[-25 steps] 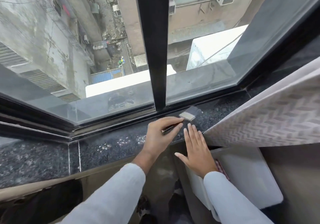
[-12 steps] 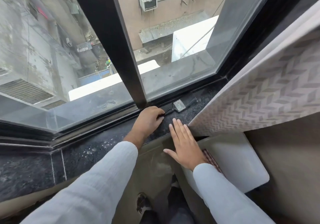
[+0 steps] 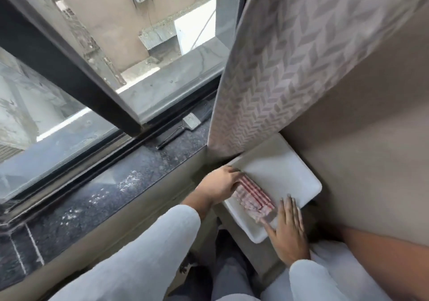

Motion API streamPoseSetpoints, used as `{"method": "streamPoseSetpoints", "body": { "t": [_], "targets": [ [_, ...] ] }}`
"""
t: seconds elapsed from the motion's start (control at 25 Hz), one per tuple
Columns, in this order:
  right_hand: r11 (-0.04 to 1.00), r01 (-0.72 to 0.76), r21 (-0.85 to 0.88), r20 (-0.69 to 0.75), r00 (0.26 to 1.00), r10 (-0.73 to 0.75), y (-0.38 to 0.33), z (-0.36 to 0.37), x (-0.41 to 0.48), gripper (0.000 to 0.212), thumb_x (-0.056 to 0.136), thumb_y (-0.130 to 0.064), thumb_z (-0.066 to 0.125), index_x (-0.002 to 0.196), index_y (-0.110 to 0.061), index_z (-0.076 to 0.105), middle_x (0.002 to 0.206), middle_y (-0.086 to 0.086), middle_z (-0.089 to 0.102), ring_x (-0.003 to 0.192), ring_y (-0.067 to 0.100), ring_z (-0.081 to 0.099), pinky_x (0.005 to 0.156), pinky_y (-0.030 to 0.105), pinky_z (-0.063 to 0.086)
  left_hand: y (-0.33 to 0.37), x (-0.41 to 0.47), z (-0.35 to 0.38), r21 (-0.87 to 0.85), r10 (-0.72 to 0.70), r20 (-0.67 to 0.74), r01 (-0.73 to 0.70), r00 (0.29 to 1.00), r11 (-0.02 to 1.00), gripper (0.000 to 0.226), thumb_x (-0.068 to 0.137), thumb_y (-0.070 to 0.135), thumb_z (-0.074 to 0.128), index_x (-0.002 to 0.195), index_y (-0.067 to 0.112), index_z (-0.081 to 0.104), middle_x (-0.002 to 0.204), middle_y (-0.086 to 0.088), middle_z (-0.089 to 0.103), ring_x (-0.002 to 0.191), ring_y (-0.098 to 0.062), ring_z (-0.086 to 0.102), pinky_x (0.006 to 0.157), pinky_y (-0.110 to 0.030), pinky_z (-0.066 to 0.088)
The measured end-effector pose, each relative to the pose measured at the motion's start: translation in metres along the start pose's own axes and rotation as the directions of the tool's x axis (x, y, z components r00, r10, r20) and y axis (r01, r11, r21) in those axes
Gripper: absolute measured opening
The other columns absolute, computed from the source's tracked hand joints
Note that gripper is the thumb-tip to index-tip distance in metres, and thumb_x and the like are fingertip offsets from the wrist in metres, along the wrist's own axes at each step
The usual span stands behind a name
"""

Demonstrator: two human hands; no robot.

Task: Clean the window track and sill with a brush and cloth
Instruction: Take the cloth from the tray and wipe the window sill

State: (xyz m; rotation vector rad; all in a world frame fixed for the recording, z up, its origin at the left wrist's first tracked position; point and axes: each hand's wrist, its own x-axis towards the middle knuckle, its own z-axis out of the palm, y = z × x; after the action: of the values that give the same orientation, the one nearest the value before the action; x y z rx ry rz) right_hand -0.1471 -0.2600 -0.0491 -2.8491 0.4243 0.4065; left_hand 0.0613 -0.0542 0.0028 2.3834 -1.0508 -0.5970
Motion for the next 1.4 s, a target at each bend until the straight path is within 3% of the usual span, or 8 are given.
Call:
{"method": "streamPoseSetpoints", "body": {
  "t": [0.28,0.56,0.68,0.84,0.92,1.08,1.24,1.4],
  "targets": [
    [1.000,0.021,-0.006,-0.046,0.999,-0.021,0.014,0.009,-0.002,0.092,0.098,-0.071,0.039,0.154,0.002,0.044,0.168,0.023,0.035,0.160,0.036,0.025,0.128,0.053,0.021,0.010,0.059,0.045,0.319,-0.157,0.314,0.051,0.936,0.946,0.033,0.097,0.013,0.055,0.128,0.008,0.063,0.135,-0.016,0.057,0.128,-0.037,0.054,0.096,-0.047,0.055],
    [0.863,0.011,0.504,0.134,0.987,-0.091,-0.022,-0.055,0.073,0.045,0.094,-0.037,0.067,0.136,-0.023,0.063,0.142,0.014,0.067,0.141,0.037,0.055,0.116,0.040,0.043,0.032,0.044,-0.008,-0.231,-0.144,0.234,0.199,0.961,0.952,0.031,0.067,0.031,0.072,0.095,0.020,0.066,0.090,-0.002,0.070,0.083,-0.021,0.065,0.073,-0.031,0.054],
    [0.709,-0.090,0.699,0.193,0.979,-0.065,-0.054,-0.102,0.099,0.018,0.094,-0.017,0.072,0.110,-0.025,0.074,0.092,-0.002,0.077,0.088,0.018,0.074,0.073,0.015,0.056,0.034,0.022,-0.043,-0.590,-0.371,-0.025,0.286,0.928,0.755,0.035,0.071,0.018,0.081,0.103,0.020,0.069,0.097,-0.005,0.076,0.086,-0.014,0.070,0.080,-0.033,0.059],
    [0.498,-0.029,0.867,0.111,0.985,-0.135,-0.122,-0.152,0.112,0.024,0.092,-0.027,0.080,0.115,-0.023,0.075,0.099,-0.011,0.079,0.093,0.005,0.075,0.083,0.017,0.058,0.029,-0.032,-0.089,-0.960,-0.511,-0.062,0.088,0.857,0.264,0.035,0.084,0.007,0.083,0.116,0.001,0.071,0.114,-0.023,0.077,0.105,-0.036,0.075,0.095,-0.046,0.061],
    [0.420,-0.009,0.907,0.112,0.969,-0.221,-0.159,-0.162,0.109,0.024,0.089,-0.024,0.083,0.112,-0.024,0.077,0.100,-0.002,0.083,0.097,0.013,0.078,0.086,0.028,0.062,0.030,-0.068,-0.102,-0.970,-0.533,-0.105,0.032,0.840,0.243,0.027,0.086,0.007,0.081,0.112,0.000,0.075,0.112,-0.021,0.078,0.103,-0.031,0.076,0.096,-0.044,0.061],
    [0.511,0.184,0.840,0.003,0.939,-0.344,-0.222,-0.145,0.099,0.021,0.087,-0.023,0.086,0.106,-0.025,0.077,0.098,-0.002,0.082,0.097,0.014,0.077,0.092,0.034,0.061,-0.001,-0.169,-0.113,-0.885,-0.762,-0.350,0.075,0.545,0.460,0.024,0.079,0.023,0.083,0.101,0.014,0.081,0.100,-0.006,0.082,0.092,-0.019,0.077,0.090,-0.049,0.062],
    [0.720,0.504,0.477,-0.244,0.863,-0.443,-0.248,-0.103,0.098,0.038,0.093,-0.028,0.077,0.128,-0.016,0.069,0.130,0.006,0.072,0.127,0.025,0.065,0.111,0.036,0.046,-0.044,-0.304,-0.140,-0.611,-0.730,-0.669,0.456,0.140,0.647,0.013,0.082,0.014,0.082,0.093,0.012,0.076,0.089,-0.001,0.073,0.077,-0.016,0.067,0.071,-0.012,0.051],
    [0.775,0.629,0.055,-0.103,0.776,-0.622,-0.236,-0.061,0.111,0.078,0.097,-0.058,0.047,0.153,-0.003,0.046,0.164,0.020,0.042,0.155,0.037,0.035,0.126,0.050,0.029,-0.087,-0.370,-0.159,-0.224,-0.530,-0.834,0.782,0.155,0.581,0.032,0.078,-0.001,0.080,0.109,0.002,0.076,0.101,-0.013,0.069,0.088,-0.031,0.065,0.086,-0.031,0.052]
  ]
}}
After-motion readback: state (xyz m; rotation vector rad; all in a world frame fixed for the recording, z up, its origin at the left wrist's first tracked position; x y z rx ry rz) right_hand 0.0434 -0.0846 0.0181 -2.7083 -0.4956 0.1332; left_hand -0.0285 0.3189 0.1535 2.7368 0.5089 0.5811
